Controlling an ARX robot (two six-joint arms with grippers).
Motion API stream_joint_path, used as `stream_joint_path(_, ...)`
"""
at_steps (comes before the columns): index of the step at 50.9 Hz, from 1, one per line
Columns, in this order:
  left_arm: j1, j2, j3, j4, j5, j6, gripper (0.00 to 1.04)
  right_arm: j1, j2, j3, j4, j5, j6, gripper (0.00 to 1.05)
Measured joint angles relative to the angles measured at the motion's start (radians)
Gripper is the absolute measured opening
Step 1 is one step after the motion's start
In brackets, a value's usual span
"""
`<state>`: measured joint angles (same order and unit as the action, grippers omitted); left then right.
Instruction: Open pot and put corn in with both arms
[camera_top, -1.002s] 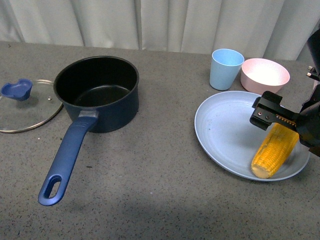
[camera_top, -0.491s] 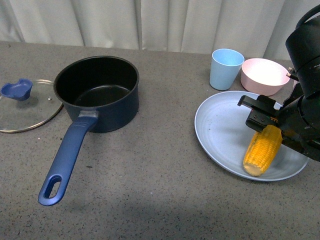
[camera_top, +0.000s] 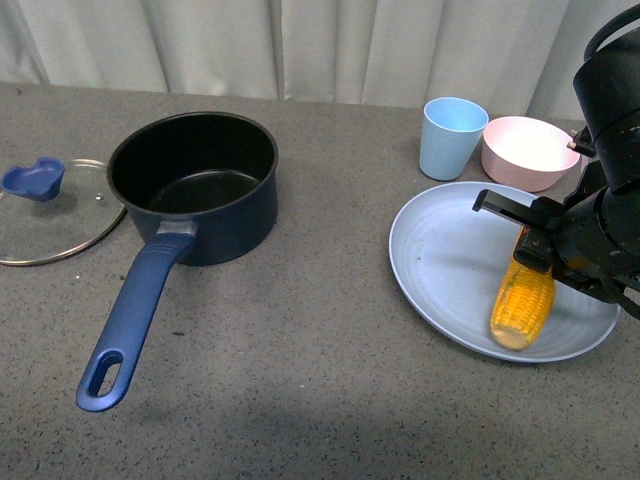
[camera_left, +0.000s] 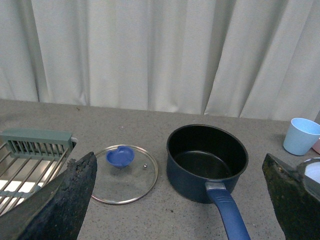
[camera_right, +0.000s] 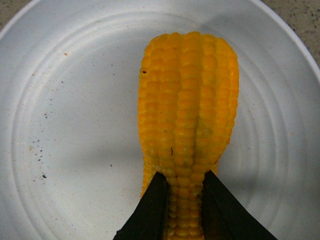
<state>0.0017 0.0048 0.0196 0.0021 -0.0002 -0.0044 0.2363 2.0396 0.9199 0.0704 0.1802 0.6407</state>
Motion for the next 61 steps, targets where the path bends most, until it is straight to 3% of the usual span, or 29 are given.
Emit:
stream_joint_path(6,0.000,0.000,0.000,0.000,0.000,0.000,0.98,0.001,-0.041,-0.025,0.062,-0.084,-0.005,0.11)
stream_joint_path(12,0.000,0.000,0.000,0.000,0.000,0.000,0.98,0.017,-0.134,-0.018,0.114,-0.230,0.004,0.09)
stream_joint_path(16,0.000,0.000,0.000,0.000,0.000,0.000,0.98,0.047,-0.173,0.044,0.142,-0.360,0.017,0.09)
stream_joint_path(20,0.000,0.000,0.000,0.000,0.000,0.000,0.98,0.078,-0.164,0.107,0.138,-0.411,0.022,0.09)
stream_joint_path(41,0.000,0.000,0.000,0.000,0.000,0.000,0.98,0.243,0.034,0.433,0.073,-0.472,0.062,0.08)
stream_joint_path(61,0.000,0.000,0.000,0.000,0.000,0.000,0.98,0.318,0.206,0.668,-0.020,-0.475,0.089,0.08)
